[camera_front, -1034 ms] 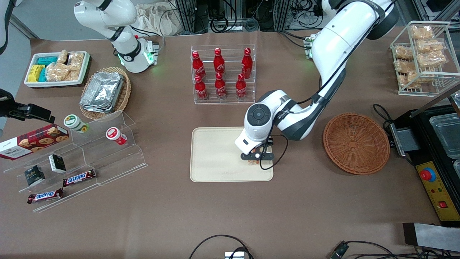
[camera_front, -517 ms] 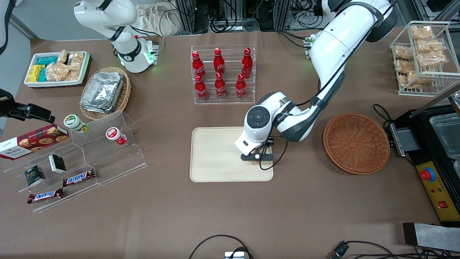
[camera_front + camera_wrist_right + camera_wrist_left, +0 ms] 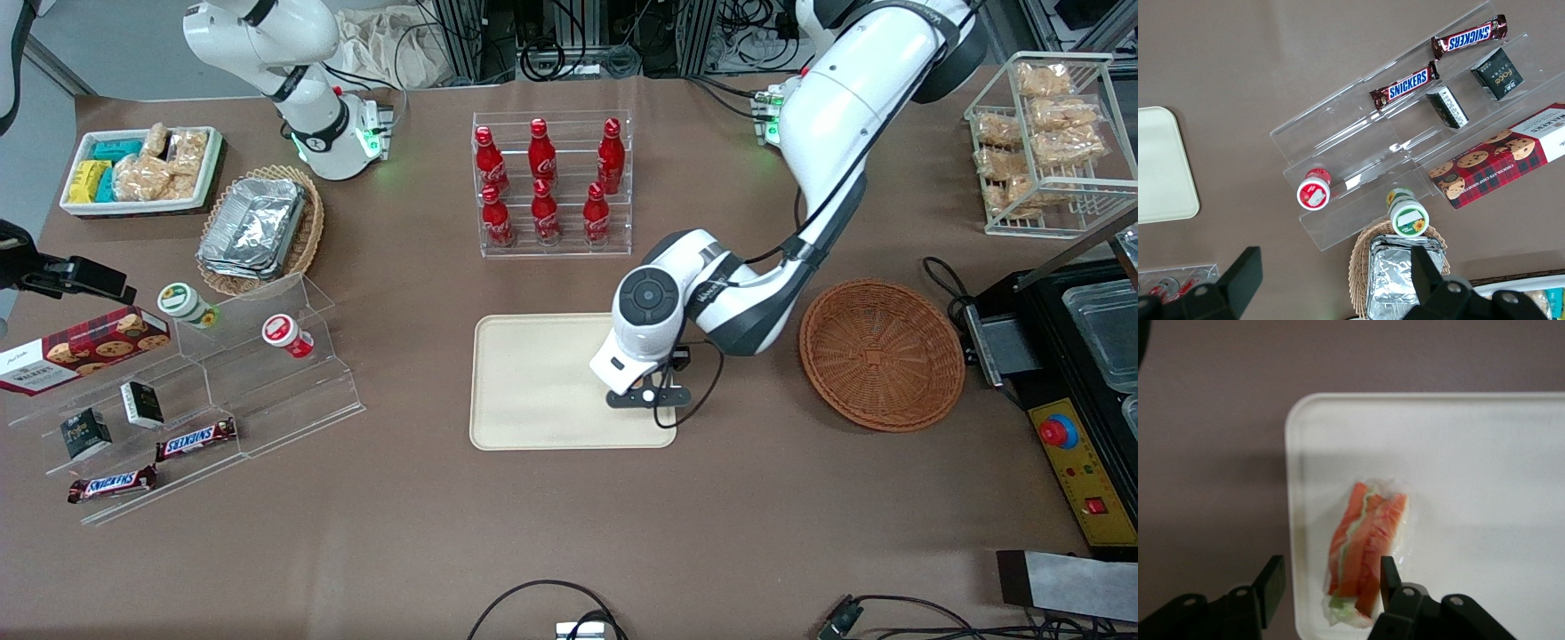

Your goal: Place sandwich from basket to tray

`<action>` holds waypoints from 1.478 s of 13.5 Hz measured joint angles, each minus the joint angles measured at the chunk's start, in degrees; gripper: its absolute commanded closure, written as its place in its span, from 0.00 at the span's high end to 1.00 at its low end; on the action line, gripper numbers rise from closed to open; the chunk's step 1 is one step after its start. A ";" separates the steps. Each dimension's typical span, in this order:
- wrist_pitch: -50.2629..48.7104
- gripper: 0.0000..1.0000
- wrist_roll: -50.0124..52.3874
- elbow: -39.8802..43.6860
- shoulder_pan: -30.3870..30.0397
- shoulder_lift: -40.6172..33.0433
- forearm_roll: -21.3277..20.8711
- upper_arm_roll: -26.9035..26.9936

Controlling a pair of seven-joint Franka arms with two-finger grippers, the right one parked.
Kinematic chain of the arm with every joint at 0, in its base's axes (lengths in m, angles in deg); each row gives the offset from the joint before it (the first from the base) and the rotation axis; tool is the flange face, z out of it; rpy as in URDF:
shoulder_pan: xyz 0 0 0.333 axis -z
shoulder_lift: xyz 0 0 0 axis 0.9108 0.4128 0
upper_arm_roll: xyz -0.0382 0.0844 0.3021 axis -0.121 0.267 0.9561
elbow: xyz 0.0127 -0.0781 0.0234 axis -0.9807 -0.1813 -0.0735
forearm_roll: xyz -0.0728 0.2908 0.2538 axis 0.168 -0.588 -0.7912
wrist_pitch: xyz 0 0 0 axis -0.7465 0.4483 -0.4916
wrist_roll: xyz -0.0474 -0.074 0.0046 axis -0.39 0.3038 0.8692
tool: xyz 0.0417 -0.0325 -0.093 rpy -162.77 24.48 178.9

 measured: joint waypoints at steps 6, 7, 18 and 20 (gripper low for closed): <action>-1.88 0.76 1.66 4.06 -0.67 -2.26 0.02 0.03; -2.56 0.79 2.05 4.70 -1.27 -2.99 0.07 0.08; -14.56 1.00 -3.17 5.91 -16.38 -13.69 4.74 0.35; -14.64 1.00 -3.18 5.92 -17.98 -14.37 4.74 0.38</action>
